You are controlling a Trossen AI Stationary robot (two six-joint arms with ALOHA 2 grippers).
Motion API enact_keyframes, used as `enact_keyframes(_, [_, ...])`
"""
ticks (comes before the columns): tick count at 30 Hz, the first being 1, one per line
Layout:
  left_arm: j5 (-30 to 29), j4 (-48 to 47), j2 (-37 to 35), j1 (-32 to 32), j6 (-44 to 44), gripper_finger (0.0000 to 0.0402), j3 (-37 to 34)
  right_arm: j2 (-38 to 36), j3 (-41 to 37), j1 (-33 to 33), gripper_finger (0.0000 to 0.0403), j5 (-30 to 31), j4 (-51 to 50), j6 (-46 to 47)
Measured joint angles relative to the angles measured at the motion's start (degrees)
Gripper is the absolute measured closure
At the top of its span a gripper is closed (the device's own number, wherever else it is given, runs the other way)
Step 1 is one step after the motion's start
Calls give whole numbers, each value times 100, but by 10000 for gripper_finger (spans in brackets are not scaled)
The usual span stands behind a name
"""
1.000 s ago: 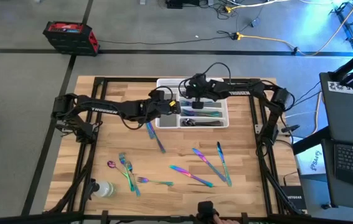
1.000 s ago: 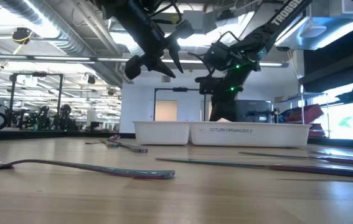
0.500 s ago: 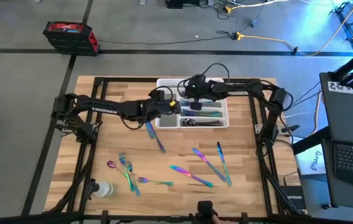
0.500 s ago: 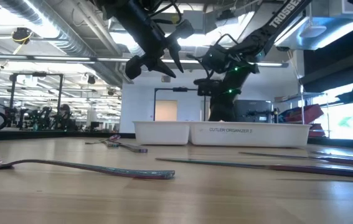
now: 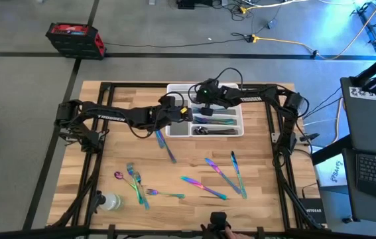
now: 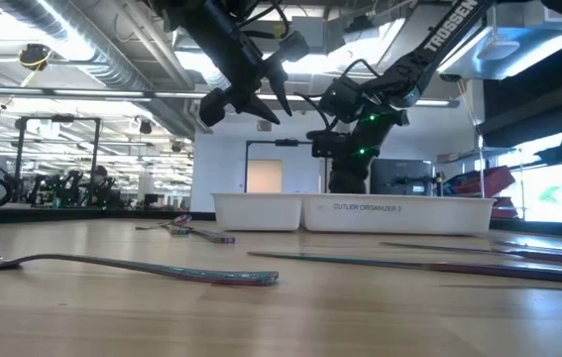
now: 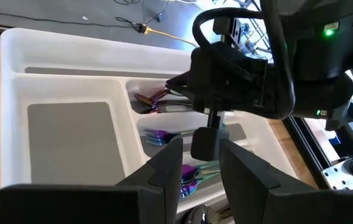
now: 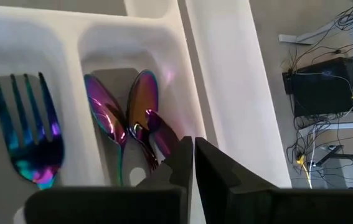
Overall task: Sort silverware
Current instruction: Put the blue spoon into the tray organizer
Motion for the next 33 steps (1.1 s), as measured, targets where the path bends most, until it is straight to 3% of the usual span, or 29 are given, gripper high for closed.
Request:
enact_keyframes(21, [-23,3,2,2,17,311,0,11,0,-52,403,-200,-34,301])
enact_keyframes(33, [-25,2,2,2,-22,311,0,13,4,-417,403,-1002,-122,1170])
